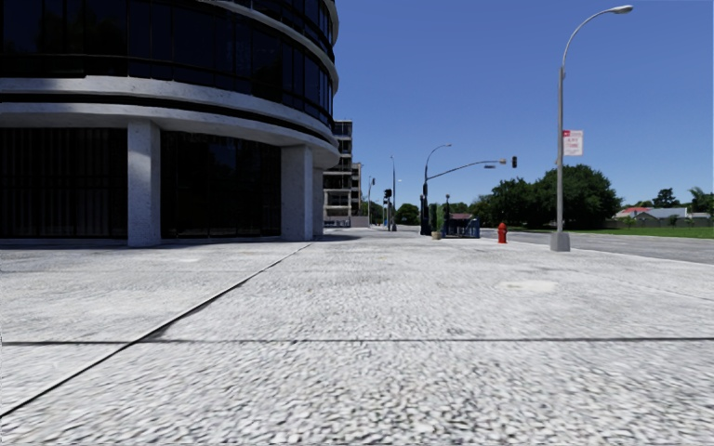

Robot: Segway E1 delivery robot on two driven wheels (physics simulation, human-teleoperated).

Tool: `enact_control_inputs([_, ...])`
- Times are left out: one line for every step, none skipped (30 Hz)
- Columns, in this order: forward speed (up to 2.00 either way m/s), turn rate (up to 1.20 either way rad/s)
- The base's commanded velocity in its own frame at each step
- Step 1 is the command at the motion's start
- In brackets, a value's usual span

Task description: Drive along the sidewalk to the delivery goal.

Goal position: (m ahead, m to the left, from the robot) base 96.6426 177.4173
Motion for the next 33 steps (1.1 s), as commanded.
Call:
enact_control_inputs([1.53, 0.00])
enact_control_inputs([1.53, 0.00])
enact_control_inputs([1.53, 0.00])
enact_control_inputs([1.53, 0.00])
enact_control_inputs([1.53, 0.00])
enact_control_inputs([1.53, 0.00])
enact_control_inputs([1.53, 0.00])
enact_control_inputs([1.53, 0.00])
enact_control_inputs([1.53, 0.00])
enact_control_inputs([1.53, 0.00])
enact_control_inputs([1.53, 0.00])
enact_control_inputs([1.53, 0.00])
enact_control_inputs([1.53, 0.00])
enact_control_inputs([1.53, 0.00])
enact_control_inputs([1.53, 0.00])
enact_control_inputs([1.53, 0.00])
enact_control_inputs([1.53, 0.00])
enact_control_inputs([1.53, 0.00])
enact_control_inputs([1.53, 0.00])
enact_control_inputs([1.53, 0.00])
enact_control_inputs([1.53, 0.00])
enact_control_inputs([1.53, 0.00])
enact_control_inputs([1.53, 0.00])
enact_control_inputs([1.53, 0.00])
enact_control_inputs([1.53, 0.00])
enact_control_inputs([1.53, 0.00])
enact_control_inputs([1.53, 0.00])
enact_control_inputs([1.53, 0.00])
enact_control_inputs([1.53, 0.00])
enact_control_inputs([1.53, 0.00])
enact_control_inputs([1.53, 0.00])
enact_control_inputs([1.58, 0.00])
enact_control_inputs([2.00, 0.00])
